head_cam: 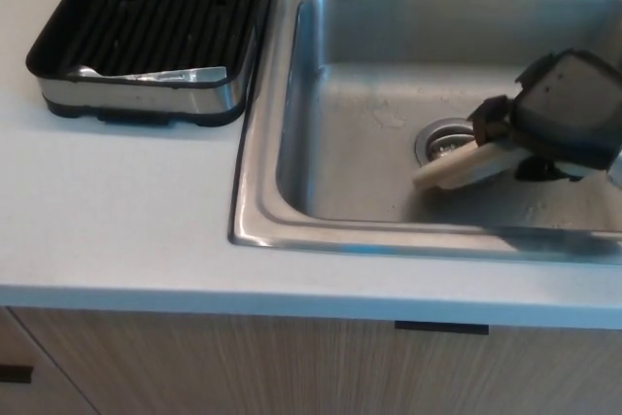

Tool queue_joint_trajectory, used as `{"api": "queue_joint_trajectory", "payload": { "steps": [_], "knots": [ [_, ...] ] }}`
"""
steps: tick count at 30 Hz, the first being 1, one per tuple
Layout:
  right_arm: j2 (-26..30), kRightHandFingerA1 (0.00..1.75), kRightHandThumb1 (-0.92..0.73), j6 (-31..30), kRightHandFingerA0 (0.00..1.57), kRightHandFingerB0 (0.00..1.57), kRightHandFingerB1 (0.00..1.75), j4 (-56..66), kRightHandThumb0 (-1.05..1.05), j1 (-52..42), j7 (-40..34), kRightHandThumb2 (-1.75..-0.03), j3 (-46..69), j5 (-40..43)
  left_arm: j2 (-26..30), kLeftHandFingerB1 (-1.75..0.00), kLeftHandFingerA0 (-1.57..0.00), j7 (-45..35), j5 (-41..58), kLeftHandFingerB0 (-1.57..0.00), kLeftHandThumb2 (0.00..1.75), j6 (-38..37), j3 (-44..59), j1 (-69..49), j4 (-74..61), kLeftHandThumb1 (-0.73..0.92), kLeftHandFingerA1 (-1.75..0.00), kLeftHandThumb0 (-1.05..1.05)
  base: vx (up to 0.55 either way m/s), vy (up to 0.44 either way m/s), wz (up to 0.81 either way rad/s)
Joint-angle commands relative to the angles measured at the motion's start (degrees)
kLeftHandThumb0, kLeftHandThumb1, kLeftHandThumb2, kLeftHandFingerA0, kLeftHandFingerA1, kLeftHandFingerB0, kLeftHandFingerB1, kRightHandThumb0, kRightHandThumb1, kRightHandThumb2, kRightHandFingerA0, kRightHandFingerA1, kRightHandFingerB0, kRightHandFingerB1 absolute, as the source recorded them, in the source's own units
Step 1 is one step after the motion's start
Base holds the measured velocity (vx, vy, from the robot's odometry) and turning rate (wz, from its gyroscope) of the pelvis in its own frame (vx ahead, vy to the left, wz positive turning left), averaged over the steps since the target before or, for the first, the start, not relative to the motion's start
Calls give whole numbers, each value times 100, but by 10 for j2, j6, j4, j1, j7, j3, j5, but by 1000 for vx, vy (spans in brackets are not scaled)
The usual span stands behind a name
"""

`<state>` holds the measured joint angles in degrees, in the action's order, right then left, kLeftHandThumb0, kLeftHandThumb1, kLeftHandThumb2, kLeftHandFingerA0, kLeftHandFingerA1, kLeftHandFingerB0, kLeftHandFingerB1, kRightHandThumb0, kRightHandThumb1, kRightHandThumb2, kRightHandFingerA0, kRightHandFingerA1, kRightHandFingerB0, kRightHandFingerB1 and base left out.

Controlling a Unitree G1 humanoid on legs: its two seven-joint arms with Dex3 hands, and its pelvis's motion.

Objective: Pick up a plate using the right hand and walk towards the sink and put it inside

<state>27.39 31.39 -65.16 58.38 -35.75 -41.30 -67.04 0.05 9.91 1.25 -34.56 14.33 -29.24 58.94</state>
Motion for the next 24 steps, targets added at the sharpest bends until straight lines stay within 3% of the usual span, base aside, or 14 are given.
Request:
{"api": "queue_joint_trajectory", "payload": {
  "steps": [1, 4, 5, 8, 9, 11, 12, 15, 16, 18, 19, 20, 23, 24],
  "knots": [
    [-13, 166, -65, -27, 100, 85, 81, -18, -35, -4, 5, -71, -13, 10, 7, -128, -117, 6, 0, -107, 170, -45, 2, -7, 1, 87, -143, 22, 0, 0, 0],
    [-14, 166, -65, -28, 100, 85, 81, -22, -35, -2, 6, -71, -16, 13, 7, -128, -117, 6, 0, -107, 170, -46, 3, -6, 2, 87, -143, 22, 0, 0, 0],
    [-18, 167, -65, -27, 95, 81, 97, -23, -33, -2, 20, -78, -19, 14, 10, -128, -117, 3, 2, -108, 169, -48, 5, -4, 11, 86, -142, 23, 0, 0, 0],
    [-20, 167, -65, -28, 95, 81, 97, -24, -33, -1, 27, -78, -21, 16, 11, -128, -117, 2, 3, -108, 169, -50, 6, -2, 16, 86, -142, 23, 0, 0, 0],
    [-24, 161, -68, -36, 91, 82, 87, -25, -34, 1, 38, -77, -21, 16, 11, -128, -118, -1, 8, -109, 166, -47, 9, 1, 20, 86, -140, 21, 0, 0, 0],
    [-25, 161, -68, -40, 91, 82, 87, -25, -34, 3, 44, -77, -21, 17, 12, -128, -118, -3, 10, -109, 166, -47, 11, 3, 23, 86, -140, 21, 0, 0, 0],
    [-30, 156, -73, -51, 86, 79, 80, -29, -32, 12, 105, -72, -17, 25, 15, -130, -124, 1, 2, -115, 163, -55, 8, 3, 27, 84, -142, 20, 0, 0, 0],
    [-30, 156, -73, -54, 86, 79, 80, -27, -32, 12, 117, -72, -15, 27, 16, -130, -124, 2, 1, -115, 163, -57, 8, 4, 30, 84, -142, 20, 0, 0, 0],
    [-40, 146, -84, -59, 81, 55, 51, -38, -35, 36, 268, -68, -9, 49, 12, -128, -119, 8, -3, -111, 163, -53, 4, 2, 21, 83, -140, 23, 0, 0, 0],
    [-41, 146, -84, -61, 81, 55, 51, -37, -35, 38, 288, -68, -8, 52, 12, -128, -119, 8, -4, -111, 163, -52, 3, 2, 20, 83, -140, 23, 0, 0, 0],
    [-47, 139, -75, -78, 70, 26, 38, -38, -35, 42, 328, -65, -7, 54, 10, -131, -123, 7, -2, -118, 162, -52, 4, 3, 19, 82, -141, 22, 0, 0, 0],
    [-55, 139, -75, -98, 70, 26, 38, -41, -35, 48, 377, -65, -6, 57, 8, -131, -123, 5, 1, -118, 162, -51, 5, 3, 17, 82, -141, 22, 0, 0, 0],
    [-55, 139, -75, -104, 70, 26, 38, -37, -35, 48, 392, -65, -5, 58, 8, -131, -123, 4, 1, -118, 162, -51, 5, 3, 16, 82, -141, 22, 0, 0, 0],
    [-60, 32, -57, -120, 4, 6, 30, -41, -46, 61, 443, -61, -17, 45, 10, -125, -122, 8, -2, -107, 166, -50, 4, 4, 11, 84, -142, 23, 0, 0, 0]
  ]
}}
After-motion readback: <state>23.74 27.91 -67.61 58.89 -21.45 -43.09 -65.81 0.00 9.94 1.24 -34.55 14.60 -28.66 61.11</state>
